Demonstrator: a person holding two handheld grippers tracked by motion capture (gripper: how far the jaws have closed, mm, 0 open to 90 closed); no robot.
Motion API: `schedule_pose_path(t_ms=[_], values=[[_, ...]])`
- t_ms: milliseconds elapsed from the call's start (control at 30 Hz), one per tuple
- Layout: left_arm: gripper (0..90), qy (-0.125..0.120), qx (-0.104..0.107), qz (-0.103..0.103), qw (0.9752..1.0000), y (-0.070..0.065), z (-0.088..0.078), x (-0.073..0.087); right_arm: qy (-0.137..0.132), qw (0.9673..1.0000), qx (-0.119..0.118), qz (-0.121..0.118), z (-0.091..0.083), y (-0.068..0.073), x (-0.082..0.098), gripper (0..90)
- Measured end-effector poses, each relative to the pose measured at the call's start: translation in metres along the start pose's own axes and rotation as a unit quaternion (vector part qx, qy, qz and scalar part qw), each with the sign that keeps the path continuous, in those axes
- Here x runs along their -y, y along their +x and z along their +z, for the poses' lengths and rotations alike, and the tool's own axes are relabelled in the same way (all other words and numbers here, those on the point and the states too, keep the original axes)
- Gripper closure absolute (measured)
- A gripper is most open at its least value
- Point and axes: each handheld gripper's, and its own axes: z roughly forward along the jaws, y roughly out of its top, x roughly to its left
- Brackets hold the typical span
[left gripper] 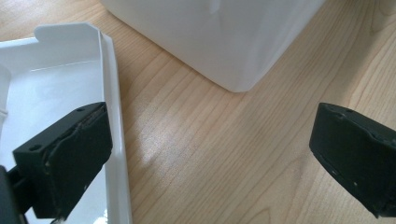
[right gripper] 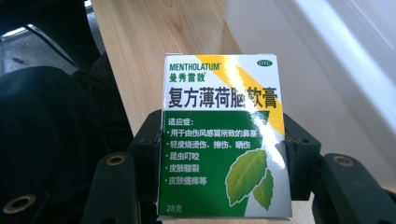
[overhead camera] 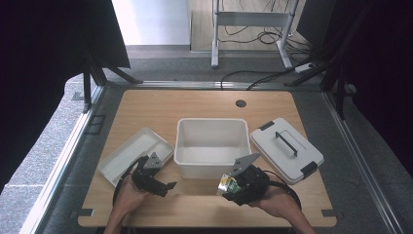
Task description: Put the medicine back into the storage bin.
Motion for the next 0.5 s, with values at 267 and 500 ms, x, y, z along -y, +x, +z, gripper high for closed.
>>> schedule_pose_path(t_ms=[267,500], values=[[0.0,-0.001,0.001,-0.001,1.0,0.0,0.0,0.0,-0.009,1.0,0.0,-0.003,-0.022,-0.006,-0.021,44.8],[0.0,-0.002,0.001,-0.003,1.0,0.0,-0.001,0.001,-0.016,0.9998,0.011,-0.003,-0.04,-0.018,-0.042,44.8]])
